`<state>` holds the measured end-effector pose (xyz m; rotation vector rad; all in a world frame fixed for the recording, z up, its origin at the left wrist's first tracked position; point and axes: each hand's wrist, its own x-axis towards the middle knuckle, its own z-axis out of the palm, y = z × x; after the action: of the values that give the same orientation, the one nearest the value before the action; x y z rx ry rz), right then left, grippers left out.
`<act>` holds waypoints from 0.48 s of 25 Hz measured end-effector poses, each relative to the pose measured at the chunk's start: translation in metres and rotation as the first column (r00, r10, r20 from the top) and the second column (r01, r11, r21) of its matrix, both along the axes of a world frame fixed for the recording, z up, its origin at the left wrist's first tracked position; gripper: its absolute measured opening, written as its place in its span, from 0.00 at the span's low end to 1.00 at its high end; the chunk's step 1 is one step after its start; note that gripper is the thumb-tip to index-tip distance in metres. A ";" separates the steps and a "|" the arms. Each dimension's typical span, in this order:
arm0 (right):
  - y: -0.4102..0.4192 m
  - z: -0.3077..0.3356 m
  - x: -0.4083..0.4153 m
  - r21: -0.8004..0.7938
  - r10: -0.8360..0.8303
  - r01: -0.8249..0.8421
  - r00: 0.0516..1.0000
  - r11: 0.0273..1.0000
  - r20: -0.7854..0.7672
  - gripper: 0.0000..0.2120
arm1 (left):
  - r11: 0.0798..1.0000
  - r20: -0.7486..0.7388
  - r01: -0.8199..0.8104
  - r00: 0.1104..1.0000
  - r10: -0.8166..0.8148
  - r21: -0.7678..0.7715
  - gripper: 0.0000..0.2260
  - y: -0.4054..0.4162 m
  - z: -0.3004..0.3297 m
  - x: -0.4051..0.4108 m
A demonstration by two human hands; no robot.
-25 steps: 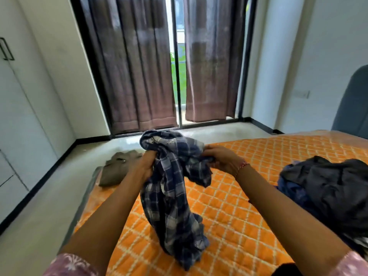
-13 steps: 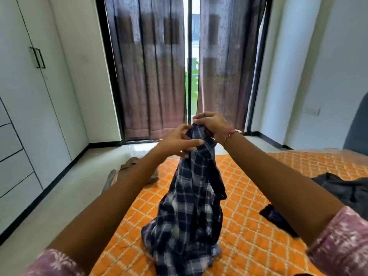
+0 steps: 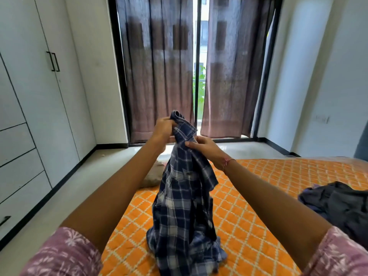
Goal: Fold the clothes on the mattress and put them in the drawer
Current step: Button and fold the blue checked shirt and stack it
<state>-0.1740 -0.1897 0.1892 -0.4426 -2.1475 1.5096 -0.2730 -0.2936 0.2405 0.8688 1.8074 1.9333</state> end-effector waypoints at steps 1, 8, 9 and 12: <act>0.000 -0.005 -0.003 -0.011 0.049 -0.048 0.997 0.999 0.055 0.08 | 1.000 -0.026 -0.002 1.000 0.002 -0.025 0.13 -0.006 -0.002 -0.006; 0.020 0.018 -0.034 0.303 -0.402 0.444 0.895 0.843 -0.193 0.13 | 0.987 0.131 -0.157 0.979 0.158 -0.014 0.15 -0.019 -0.018 -0.043; 0.022 0.028 -0.030 0.246 -0.395 0.437 0.896 0.865 -0.205 0.13 | 0.988 0.211 -0.142 0.969 0.128 0.053 0.18 -0.023 -0.015 -0.045; 0.035 0.060 -0.004 0.153 -0.071 0.073 0.997 0.986 -0.014 0.07 | 0.999 -0.270 -0.017 0.963 0.006 -0.039 0.16 -0.043 -0.005 -0.061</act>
<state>-0.1782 -0.1545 0.2489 -0.4542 -2.1977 1.2942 -0.3335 -0.3366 0.2356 1.1576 1.9984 1.8510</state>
